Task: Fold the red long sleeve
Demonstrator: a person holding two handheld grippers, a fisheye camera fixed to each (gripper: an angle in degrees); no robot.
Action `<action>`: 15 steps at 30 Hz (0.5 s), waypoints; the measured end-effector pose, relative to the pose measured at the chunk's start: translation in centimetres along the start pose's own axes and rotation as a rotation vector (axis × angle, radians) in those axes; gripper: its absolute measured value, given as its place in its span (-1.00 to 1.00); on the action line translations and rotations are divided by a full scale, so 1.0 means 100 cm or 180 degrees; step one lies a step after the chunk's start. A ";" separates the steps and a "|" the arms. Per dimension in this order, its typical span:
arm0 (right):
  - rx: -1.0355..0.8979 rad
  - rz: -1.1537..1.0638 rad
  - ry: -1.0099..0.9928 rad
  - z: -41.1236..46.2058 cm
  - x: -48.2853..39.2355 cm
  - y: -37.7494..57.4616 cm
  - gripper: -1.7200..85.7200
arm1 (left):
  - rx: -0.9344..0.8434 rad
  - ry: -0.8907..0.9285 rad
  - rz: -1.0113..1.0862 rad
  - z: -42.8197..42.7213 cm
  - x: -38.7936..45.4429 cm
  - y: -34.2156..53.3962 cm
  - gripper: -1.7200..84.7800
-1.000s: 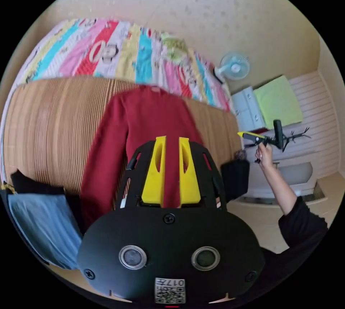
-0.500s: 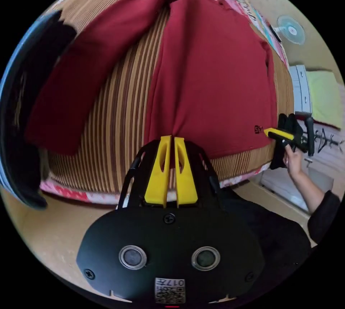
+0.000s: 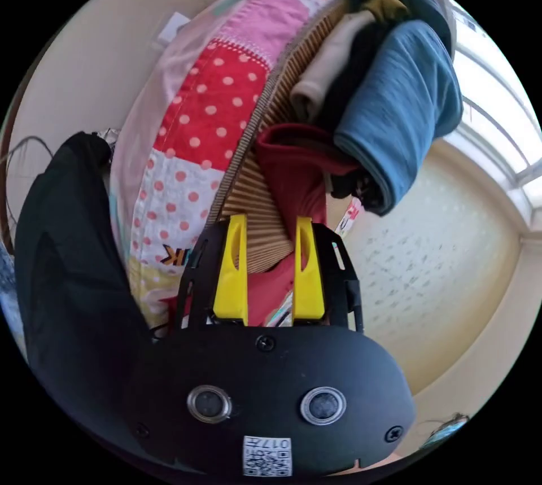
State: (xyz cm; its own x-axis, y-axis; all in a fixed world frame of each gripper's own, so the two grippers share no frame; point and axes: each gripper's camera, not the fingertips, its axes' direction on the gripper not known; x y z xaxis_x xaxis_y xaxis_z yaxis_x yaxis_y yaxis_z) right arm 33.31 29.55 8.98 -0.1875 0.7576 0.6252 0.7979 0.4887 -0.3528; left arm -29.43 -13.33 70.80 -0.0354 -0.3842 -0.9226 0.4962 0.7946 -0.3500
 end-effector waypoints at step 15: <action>-0.0163 -0.0081 0.0057 -0.096 0.044 0.015 -0.95 | -0.0775 -0.0714 0.1490 0.032 0.100 0.015 -0.87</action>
State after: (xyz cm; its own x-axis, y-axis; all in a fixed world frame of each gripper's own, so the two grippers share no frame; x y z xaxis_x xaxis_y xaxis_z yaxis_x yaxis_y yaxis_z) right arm 39.19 29.48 17.89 -0.1982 0.7372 0.6460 0.8214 0.4845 -0.3009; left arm -26.27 -17.47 61.56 0.3381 -0.0347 -0.9405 0.1997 0.9792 0.0357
